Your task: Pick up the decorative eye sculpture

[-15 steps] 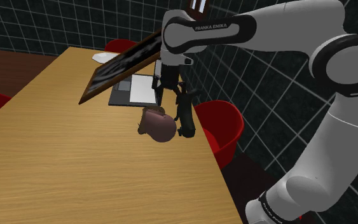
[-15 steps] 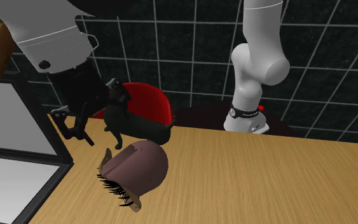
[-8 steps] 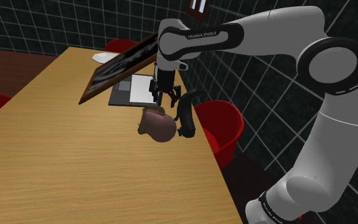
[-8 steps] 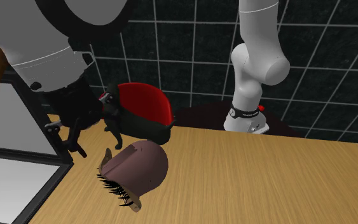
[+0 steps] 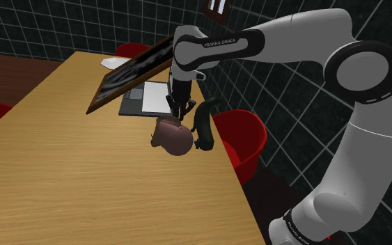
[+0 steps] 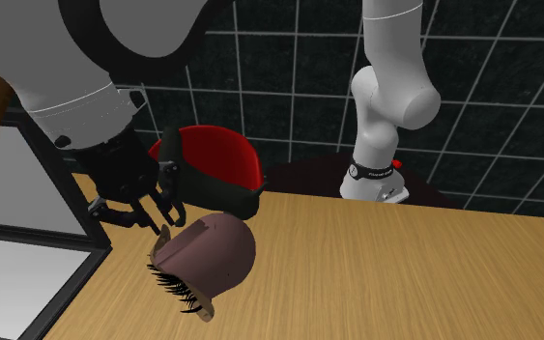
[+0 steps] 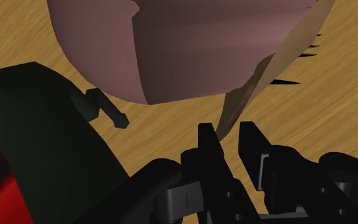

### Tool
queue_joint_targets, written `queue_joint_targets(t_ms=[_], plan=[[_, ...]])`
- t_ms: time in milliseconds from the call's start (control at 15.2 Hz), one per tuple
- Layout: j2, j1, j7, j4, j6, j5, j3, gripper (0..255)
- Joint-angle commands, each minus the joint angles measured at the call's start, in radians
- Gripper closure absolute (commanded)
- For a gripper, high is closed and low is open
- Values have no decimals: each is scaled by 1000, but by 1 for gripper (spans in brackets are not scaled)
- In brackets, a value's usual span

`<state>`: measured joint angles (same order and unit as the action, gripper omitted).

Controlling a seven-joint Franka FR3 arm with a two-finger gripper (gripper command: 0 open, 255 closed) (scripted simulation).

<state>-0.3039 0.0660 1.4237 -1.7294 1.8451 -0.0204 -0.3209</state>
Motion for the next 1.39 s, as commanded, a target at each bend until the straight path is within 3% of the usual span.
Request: queue_joint_targets(t_ms=[0, 264, 1320], plan=[[0, 0, 0, 0, 0, 0, 0, 255], [-1, -1, 2, 2, -1, 0, -1, 255], [38, 0, 10, 154, -190, -11, -6, 255]])
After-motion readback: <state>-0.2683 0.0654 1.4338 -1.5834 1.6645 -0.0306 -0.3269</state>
